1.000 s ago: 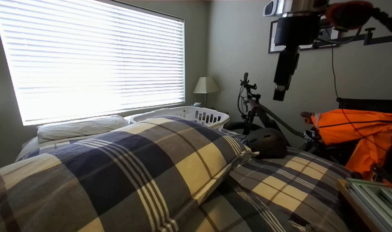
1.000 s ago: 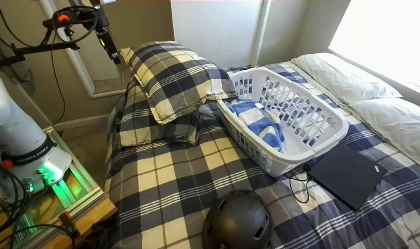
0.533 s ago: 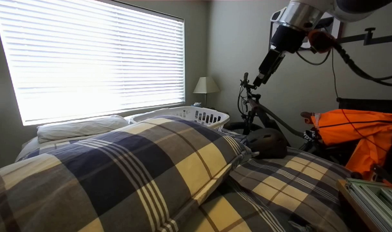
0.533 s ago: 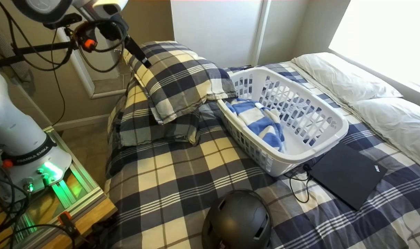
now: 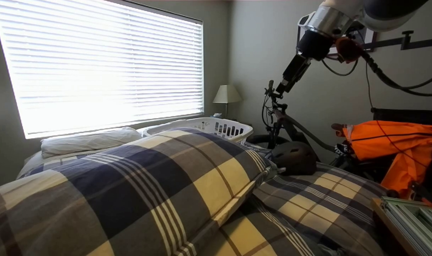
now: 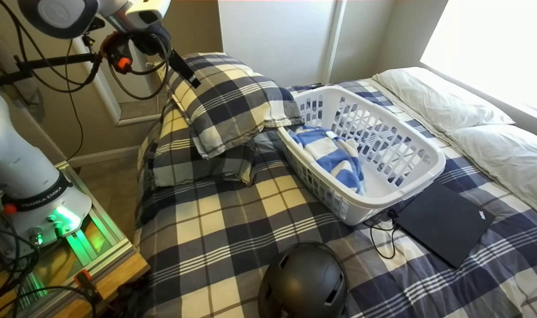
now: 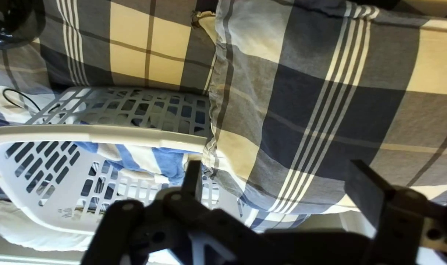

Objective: Move the top pillow to the left

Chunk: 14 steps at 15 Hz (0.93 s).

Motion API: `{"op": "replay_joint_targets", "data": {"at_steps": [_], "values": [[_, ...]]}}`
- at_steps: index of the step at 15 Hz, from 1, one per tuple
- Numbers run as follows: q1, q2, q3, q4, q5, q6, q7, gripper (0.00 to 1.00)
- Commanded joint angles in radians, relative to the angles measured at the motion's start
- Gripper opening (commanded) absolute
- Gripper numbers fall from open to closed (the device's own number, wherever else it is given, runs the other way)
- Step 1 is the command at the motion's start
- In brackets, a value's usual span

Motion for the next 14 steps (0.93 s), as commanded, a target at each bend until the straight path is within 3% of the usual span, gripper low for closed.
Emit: {"op": "replay_joint_targets", "data": {"at_steps": [1, 5, 9, 11, 14], "values": [[-0.014, 0.018, -0.001, 0.01, 0.057, 0.006, -0.039, 1.0], [0.06, 0.144, -0.16, 0.09, 0.251, -0.02, -0.116, 1.0], [0.216, 0.267, -0.361, 0.217, 0.531, -0.079, -0.32, 1.0], [0.303, 0.342, -0.459, 0.309, 0.684, -0.183, -0.425, 1.0], [0.361, 0.495, -0.541, 0.437, 0.853, -0.367, -0.527, 1.0]]}}
